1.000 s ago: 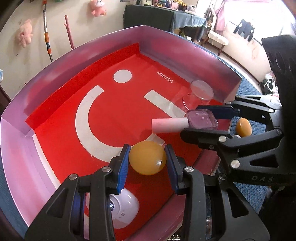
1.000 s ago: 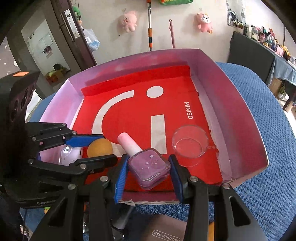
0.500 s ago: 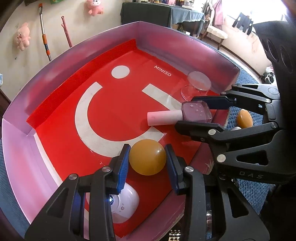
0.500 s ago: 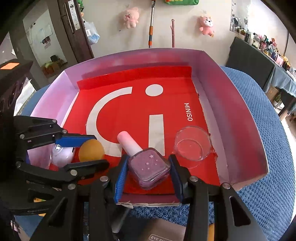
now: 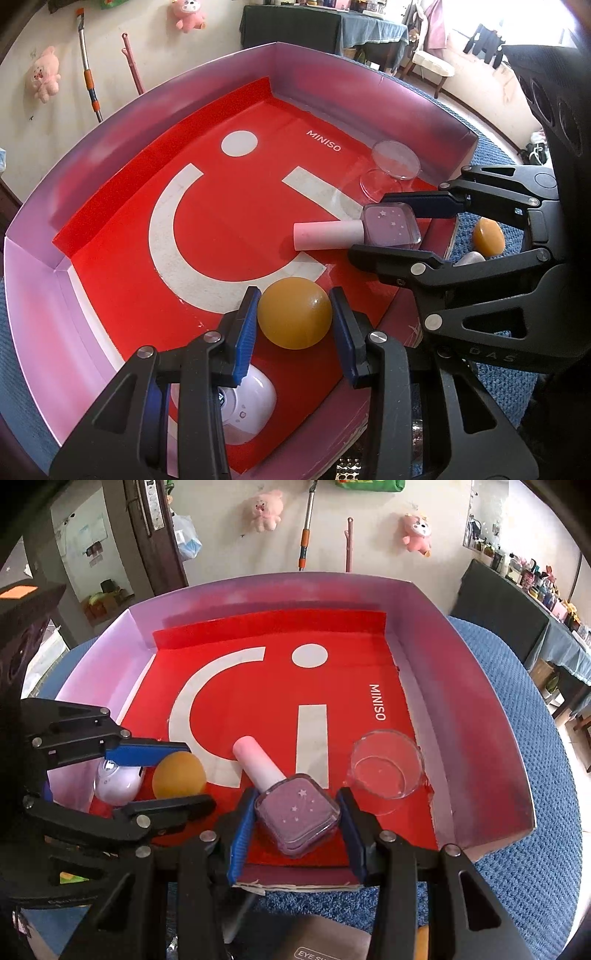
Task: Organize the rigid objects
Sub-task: 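Lower the compact into the box with the left tool while the right tool places the polish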
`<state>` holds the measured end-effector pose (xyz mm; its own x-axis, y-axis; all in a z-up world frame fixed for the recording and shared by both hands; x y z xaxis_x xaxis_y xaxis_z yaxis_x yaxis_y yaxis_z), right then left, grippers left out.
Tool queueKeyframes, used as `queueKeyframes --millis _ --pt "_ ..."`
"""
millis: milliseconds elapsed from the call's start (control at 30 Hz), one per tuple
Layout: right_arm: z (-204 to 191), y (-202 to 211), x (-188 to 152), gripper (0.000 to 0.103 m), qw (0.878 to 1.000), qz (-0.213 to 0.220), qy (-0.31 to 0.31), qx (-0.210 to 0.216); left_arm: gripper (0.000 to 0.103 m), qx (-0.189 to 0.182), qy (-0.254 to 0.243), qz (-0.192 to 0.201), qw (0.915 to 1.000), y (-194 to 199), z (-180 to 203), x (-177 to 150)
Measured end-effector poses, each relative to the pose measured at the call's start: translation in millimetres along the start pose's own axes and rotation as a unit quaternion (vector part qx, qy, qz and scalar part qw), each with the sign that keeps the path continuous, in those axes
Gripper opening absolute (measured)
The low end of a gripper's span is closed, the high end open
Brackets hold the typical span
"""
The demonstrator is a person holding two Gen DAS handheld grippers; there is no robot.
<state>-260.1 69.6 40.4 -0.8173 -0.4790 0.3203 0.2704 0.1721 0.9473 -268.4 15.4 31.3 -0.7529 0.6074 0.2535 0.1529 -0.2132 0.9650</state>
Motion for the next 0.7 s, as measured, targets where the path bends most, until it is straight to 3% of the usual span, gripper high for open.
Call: queueKeyframes --millis 500,700 --pt "-0.2 -0.6 -0.9 0.047 1.000 -0.003 0.002 -0.003 0.037 0.001 -0.005 0.003 1.0000 -1.2 0.4 1.5" --pt "-0.2 0.5 -1.8 0.047 1.000 -0.002 -0.002 0.000 0.045 0.015 -0.003 0.011 0.9998 0.8 0.3 1.0"
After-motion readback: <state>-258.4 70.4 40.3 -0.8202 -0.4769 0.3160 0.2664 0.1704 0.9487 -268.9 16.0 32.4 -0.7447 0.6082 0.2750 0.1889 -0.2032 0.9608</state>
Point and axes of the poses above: each gripper's, at about its wrist camera, not at the fingertips, and y roughly against the way its jaws point, z to its right, x to its top, the point moved 3 cm from there along -y, roughly the way its jaws point, and after that the axes turned 13 degrees about -z, right-handed, at the moved point
